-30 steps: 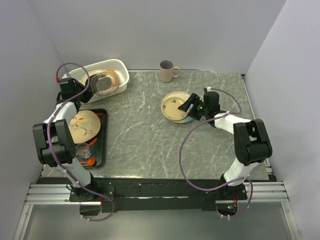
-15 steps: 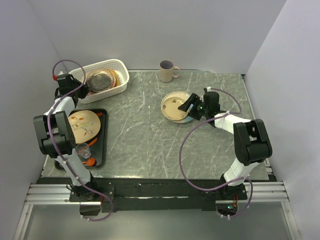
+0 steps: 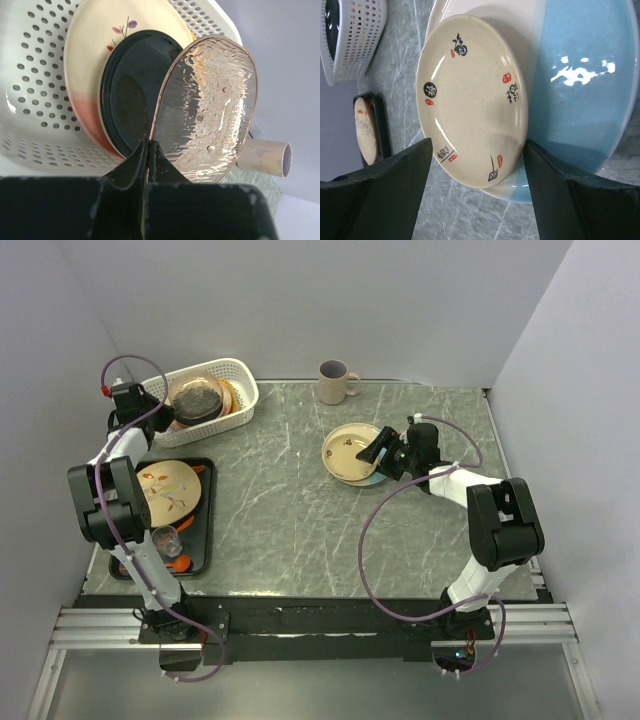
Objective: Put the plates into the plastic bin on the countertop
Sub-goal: Place the plate in the plastic bin.
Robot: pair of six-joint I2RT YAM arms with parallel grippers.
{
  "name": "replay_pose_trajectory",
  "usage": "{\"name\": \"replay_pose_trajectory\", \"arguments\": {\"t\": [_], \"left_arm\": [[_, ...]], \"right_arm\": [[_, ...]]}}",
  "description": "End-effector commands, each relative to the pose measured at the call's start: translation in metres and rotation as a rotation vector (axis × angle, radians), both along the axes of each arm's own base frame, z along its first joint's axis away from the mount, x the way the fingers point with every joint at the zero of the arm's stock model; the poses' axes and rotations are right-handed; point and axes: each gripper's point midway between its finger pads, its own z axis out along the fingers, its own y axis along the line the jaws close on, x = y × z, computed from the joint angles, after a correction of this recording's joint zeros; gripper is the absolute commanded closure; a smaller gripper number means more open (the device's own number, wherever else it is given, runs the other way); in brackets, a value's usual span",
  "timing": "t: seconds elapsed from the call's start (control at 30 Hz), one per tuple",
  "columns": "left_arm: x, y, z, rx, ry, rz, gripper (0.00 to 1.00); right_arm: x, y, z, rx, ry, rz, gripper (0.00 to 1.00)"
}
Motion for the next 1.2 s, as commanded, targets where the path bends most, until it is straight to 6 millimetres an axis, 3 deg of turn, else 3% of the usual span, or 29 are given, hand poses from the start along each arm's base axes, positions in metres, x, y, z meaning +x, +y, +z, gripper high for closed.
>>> {"name": "replay_pose_trajectory", "arguments": {"t": [0.0, 0.6, 0.67, 0.9, 0.93, 1.03, 1.17], "left_arm": [[0.015, 0.009, 0.023, 0.018, -0.059, 0.023, 0.99], [0.019, 0.022, -0.01, 0.028, 0.019, 0.053, 0.99], [0.02, 0.021, -0.011, 0.02, 0.019, 0.05, 0.96], [0.022, 0.017, -0.017, 0.013, 0.025, 0.032, 0.71], [0.022, 0.019, -0.018, 0.016, 0.027, 0.037, 0.57], [0.019, 0.019, -0.014, 0.024, 0.019, 0.043, 0.33], [0.009, 0.023, -0.01, 0.044, 0.013, 0.081, 0.14]], "right_arm": [[0.001, -0.013, -0.018, -0.059, 0.049, -0.03, 0.2], [0.001, -0.015, -0.019, -0.057, 0.051, -0.037, 0.21], [0.001, -0.015, -0.018, -0.057, 0.049, -0.037, 0.21], [0.0, -0.018, -0.019, -0.058, 0.049, -0.044, 0.22], [0.0, -0.018, -0.018, -0.058, 0.046, -0.044, 0.22], [-0.001, -0.018, -0.017, -0.057, 0.045, -0.044, 0.23], [0.0, -0.018, -0.017, -0.052, 0.044, -0.045, 0.23]]}}
